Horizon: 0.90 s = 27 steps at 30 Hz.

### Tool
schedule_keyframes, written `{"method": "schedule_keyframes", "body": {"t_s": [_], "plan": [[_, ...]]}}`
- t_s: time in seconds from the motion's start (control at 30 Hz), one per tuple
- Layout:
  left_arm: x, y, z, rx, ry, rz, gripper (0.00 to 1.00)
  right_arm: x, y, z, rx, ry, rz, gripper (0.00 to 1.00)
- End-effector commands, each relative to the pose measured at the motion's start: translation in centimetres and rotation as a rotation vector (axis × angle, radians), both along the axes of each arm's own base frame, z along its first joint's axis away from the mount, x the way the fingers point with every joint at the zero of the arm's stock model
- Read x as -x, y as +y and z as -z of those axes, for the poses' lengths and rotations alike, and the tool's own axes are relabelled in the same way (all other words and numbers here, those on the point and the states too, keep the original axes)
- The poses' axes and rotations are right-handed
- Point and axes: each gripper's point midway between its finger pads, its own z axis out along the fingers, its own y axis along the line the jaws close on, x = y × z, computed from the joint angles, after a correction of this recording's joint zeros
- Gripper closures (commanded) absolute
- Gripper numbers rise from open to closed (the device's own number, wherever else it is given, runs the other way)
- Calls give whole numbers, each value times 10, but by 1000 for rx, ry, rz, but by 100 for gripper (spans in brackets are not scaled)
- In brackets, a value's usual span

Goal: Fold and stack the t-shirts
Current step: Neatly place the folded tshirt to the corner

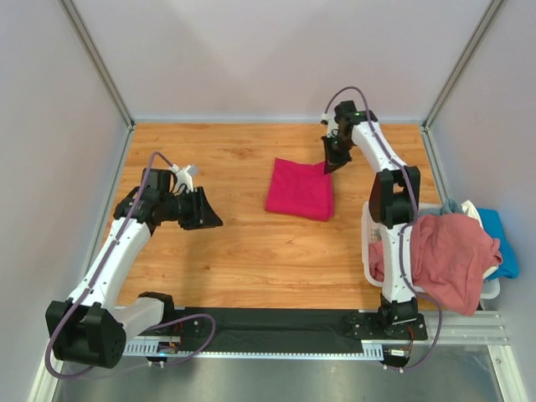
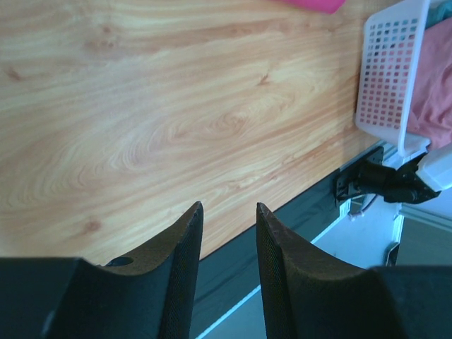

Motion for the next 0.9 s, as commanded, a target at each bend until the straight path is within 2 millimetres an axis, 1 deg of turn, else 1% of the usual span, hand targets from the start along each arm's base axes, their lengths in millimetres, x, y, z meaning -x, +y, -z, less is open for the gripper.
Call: {"method": "schedule_keyframes", "body": {"t_s": [0.0,0.03,0.1,0.13,0.17,0.2,0.23,0.27,0.3,0.33,0.37,0.4,0.43,0.5,0.53,0.6,0.63,0.8,0.87], "plan": [[17,0,7,16,26,4,57,1,-90,-33,133,-30,9,100],[22,1,15,13,47,-1,57,-3,-102,-34,145,-41,20,100],[26,2,20,14,52,-7,57,-13,-132,-34,194,-71,34,100],[25,3,23,10,49,-13,57,-20,-149,-29,209,-82,56,100],[26,3,28,7,63,-19,57,-30,-170,-33,247,-115,86,100],[24,4,31,-1,67,-30,57,-37,-181,-33,271,-135,89,100],[20,4,31,0,62,-36,57,-48,-191,-27,290,-154,99,100],[18,4,31,3,60,-39,57,-55,-205,-29,327,-178,121,100],[14,3,32,4,70,-43,57,-65,-223,-36,365,-219,153,100],[10,2,29,6,64,-44,57,-78,-232,-34,386,-258,154,100],[7,2,28,5,65,-45,58,-84,-244,-36,410,-285,168,100],[5,2,32,-2,80,-45,58,-91,-250,-37,428,-312,172,100],[0,2,29,-3,72,-48,58,-106,-257,-42,449,-372,181,100],[-5,2,33,-9,98,-51,58,-117,-270,-47,464,-425,212,100],[-8,1,33,-9,98,-52,58,-129,-275,-51,473,-472,234,100],[-12,1,38,-10,120,-56,58,-136,-289,-54,493,-504,280,100],[-15,0,38,-7,121,-60,58,-144,-294,-57,497,-534,304,100],[-27,-3,47,-6,159,-72,58,-159,-325,-63,465,-615,480,100],[-31,-7,46,-6,164,-66,58,-162,-334,-63,460,-635,519,100]]}}
